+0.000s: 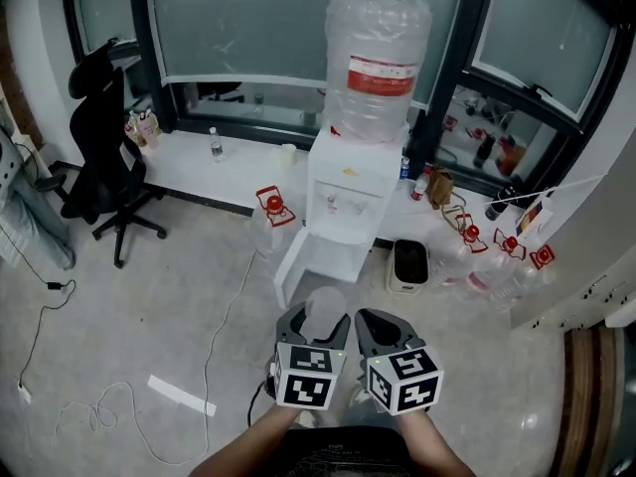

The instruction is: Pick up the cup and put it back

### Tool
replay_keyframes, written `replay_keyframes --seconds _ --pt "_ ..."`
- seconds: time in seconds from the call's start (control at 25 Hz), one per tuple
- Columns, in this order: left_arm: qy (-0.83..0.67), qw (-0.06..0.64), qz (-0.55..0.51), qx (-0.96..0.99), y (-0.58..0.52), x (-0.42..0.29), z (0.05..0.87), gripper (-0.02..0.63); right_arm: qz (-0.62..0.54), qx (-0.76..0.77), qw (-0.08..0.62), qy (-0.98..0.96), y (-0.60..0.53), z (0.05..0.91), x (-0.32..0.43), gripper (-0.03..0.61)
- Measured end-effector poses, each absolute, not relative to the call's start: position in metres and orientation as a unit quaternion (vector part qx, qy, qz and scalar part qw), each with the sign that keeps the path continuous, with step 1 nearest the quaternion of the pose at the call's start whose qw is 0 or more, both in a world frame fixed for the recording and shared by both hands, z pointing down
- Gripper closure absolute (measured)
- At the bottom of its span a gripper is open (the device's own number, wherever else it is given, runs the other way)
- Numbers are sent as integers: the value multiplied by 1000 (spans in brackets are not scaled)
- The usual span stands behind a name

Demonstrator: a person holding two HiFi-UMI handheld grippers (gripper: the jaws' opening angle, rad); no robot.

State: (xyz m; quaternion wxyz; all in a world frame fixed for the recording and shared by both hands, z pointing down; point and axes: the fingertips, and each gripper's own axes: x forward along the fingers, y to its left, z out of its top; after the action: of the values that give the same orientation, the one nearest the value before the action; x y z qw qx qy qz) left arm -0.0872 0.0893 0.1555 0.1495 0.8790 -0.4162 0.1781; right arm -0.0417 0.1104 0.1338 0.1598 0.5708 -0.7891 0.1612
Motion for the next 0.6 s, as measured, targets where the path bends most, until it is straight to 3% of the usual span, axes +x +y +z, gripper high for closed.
replay_keyframes --seconds 0.6 --pt "-432 148 187 870 19 -61 173 337 166 557 156 -799 36 153 -7 557"
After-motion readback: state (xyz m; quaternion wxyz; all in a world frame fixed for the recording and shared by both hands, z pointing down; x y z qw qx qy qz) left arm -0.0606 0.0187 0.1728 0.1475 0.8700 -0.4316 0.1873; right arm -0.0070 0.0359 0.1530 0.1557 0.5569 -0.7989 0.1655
